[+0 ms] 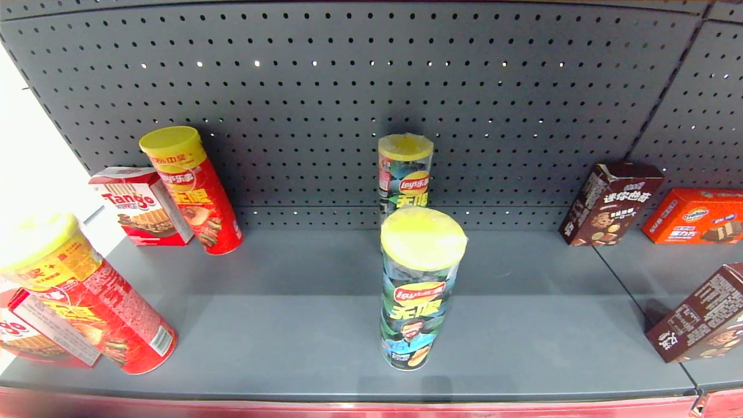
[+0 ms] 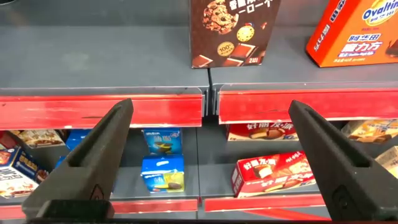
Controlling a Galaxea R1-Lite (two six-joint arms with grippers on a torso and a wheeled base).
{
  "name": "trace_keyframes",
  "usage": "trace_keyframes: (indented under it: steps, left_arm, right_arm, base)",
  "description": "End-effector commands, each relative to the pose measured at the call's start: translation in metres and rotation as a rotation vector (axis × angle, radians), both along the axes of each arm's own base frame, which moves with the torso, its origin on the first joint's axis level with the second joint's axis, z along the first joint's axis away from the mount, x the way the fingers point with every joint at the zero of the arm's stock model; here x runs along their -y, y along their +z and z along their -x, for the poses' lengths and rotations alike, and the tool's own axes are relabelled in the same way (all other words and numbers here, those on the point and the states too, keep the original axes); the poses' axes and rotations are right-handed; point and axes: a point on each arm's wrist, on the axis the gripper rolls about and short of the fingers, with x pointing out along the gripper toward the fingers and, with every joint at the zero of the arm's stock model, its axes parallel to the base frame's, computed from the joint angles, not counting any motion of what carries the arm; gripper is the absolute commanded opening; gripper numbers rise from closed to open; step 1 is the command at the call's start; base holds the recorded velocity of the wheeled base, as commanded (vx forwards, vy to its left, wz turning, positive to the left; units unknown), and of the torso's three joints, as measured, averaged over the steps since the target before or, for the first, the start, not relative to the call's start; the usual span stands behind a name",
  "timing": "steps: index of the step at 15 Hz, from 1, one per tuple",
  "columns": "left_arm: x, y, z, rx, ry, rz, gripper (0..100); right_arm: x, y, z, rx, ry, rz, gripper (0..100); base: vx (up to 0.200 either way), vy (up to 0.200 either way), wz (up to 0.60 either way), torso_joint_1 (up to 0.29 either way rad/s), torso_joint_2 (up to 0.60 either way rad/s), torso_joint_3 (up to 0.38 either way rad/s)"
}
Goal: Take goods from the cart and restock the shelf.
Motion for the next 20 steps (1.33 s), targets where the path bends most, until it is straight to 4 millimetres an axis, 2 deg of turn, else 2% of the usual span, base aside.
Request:
trace_keyframes:
  steps: [1,2,20]
  left_arm:
    - [0.0001,0.0001,-0.0001,-0.001,-0.002,-0.003,100]
    - [0.0001,0.0001,-0.0001,0.0,-0.004,-0.006,100]
    - [0.0001,0.0001,-0.0001,-0.001,-0.001,0.002,100]
  right_arm:
    - [0.0,0.0001,-0.0002,-0.003,-0.001,0.001,100]
    - [0.0,0.0001,-0.0002,-0.003,-0.001,0.001,100]
    - [-0.0002,0.0001,-0.0003,-0.005,0.009,0.002,100]
  base:
    - [-0.2,0.0,0.0,0.007,0.0,0.002]
    - [-0.2,0.0,0.0,0.012,0.0,0.007]
    - [0.0,0.0,0.0,0.0,0.0,0.0]
